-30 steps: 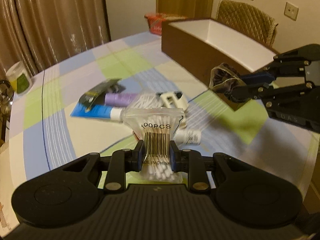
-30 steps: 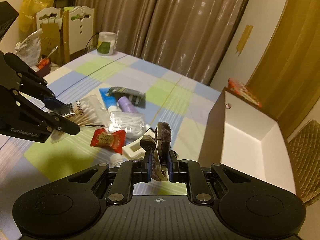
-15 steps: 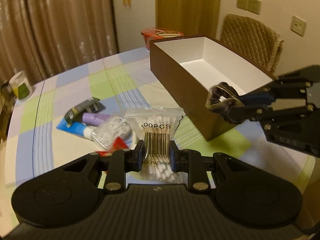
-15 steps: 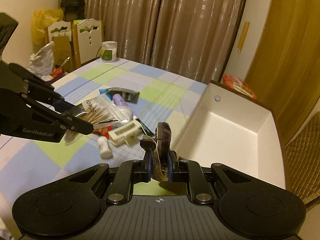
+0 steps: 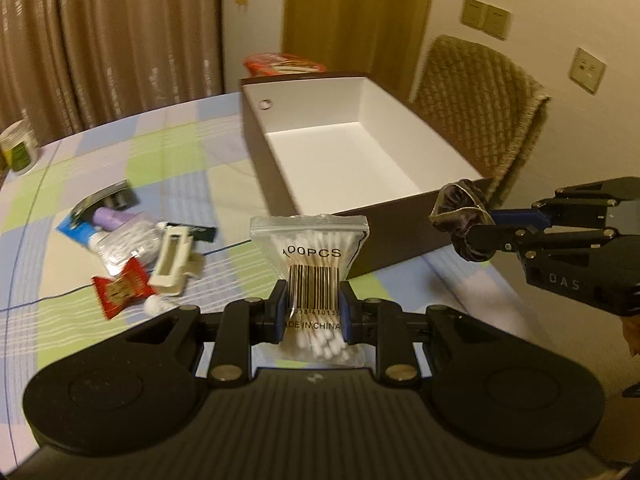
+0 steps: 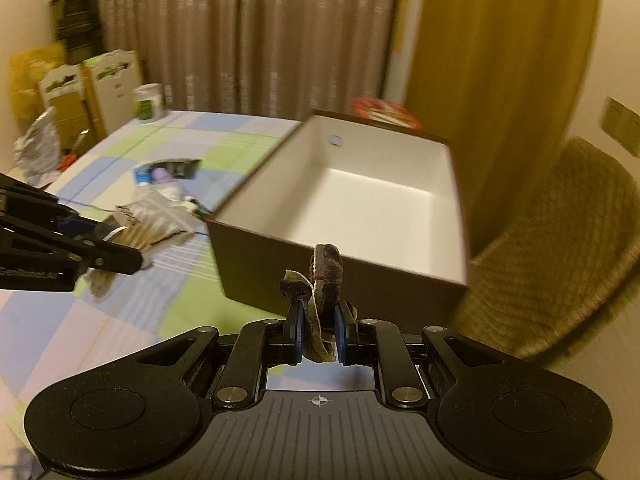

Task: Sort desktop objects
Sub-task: 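Carry the swab bag with left tool while right tool carries the scrunchie toward the brown box, then lower and release the swab bag into the box with left tool while right tool drops the scrunchie in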

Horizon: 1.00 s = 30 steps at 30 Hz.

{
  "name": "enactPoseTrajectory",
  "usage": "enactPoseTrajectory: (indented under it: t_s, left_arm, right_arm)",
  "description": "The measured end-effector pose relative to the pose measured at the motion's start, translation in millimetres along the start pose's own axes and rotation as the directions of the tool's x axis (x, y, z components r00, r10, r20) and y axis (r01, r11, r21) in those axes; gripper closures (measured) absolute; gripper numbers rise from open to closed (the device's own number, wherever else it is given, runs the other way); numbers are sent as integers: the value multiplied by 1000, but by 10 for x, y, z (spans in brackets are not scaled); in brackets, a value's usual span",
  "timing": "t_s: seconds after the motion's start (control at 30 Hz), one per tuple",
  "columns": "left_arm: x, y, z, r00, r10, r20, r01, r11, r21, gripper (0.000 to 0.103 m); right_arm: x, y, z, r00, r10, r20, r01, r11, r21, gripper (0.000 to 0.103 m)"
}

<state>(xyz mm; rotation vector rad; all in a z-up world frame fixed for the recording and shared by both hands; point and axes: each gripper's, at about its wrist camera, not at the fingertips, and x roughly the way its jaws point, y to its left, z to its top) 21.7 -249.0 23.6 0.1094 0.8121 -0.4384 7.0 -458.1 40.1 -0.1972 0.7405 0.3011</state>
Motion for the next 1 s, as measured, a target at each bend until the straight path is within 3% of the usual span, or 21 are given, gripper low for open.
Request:
enactPoseTrajectory:
  t_s: [0.3, 0.53, 0.77, 1.0]
  left_arm:
    - [-67, -138, -108, 998, -55, -5, 55, 997, 55, 82]
    - [-160, -126, -139, 998, -68, 18, 66, 995, 80, 82]
    - [-103, -150, 67, 996, -71, 54, 66, 994, 85, 82]
    - [233, -217, 588, 996, -42, 79, 35, 995, 98, 82]
  right_arm:
    - [-277, -5, -191, 996, -88, -20, 89, 994, 70, 89]
    - [-356, 109, -177, 994, -109, -5, 109, 991, 73, 89]
    - [-287, -33, 137, 994, -94, 53, 91, 994, 55, 89]
    - [161, -406, 616, 996, -37, 76, 36, 999, 23, 89]
